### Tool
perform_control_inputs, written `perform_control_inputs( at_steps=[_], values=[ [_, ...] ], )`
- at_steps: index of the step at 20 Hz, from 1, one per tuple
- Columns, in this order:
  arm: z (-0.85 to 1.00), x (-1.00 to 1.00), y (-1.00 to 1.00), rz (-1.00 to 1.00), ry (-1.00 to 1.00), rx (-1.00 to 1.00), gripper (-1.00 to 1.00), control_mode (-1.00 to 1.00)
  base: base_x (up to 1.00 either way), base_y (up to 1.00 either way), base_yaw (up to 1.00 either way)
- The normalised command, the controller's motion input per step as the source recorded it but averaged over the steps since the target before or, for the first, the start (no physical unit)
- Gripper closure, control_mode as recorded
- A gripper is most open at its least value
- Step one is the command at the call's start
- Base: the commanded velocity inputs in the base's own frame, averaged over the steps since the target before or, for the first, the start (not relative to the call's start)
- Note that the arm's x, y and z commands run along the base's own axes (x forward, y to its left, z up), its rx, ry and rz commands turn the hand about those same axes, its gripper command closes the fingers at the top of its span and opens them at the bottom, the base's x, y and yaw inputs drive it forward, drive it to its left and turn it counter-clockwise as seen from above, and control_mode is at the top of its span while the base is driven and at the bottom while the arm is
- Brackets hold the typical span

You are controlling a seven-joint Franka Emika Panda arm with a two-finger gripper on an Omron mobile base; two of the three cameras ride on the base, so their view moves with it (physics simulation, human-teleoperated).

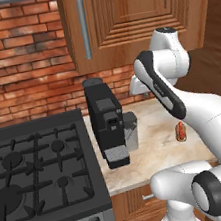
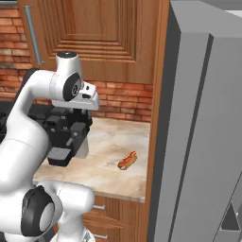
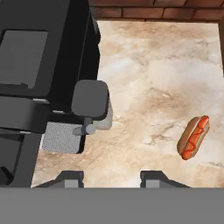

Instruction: Store the hot dog in the freezer for long-term storage. Close the freezer door after placing the cooked food.

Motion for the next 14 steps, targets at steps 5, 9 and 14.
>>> perform_control_inputs(
  at_steps=[5,9,14],
  values=[
    [-0.06,-0.29,0.00,-0.08,0.00,0.00,-1.00,-1.00,0.00,0.00,0.00],
    [-0.37,-0.20,-0.01,-0.27,0.02,0.00,-1.00,-1.00,0.00,0.00,0.00],
    [-0.39,0.00,-0.36,-0.28,0.02,0.00,-1.00,-1.00,0.00,0.00,0.00]
  ],
)
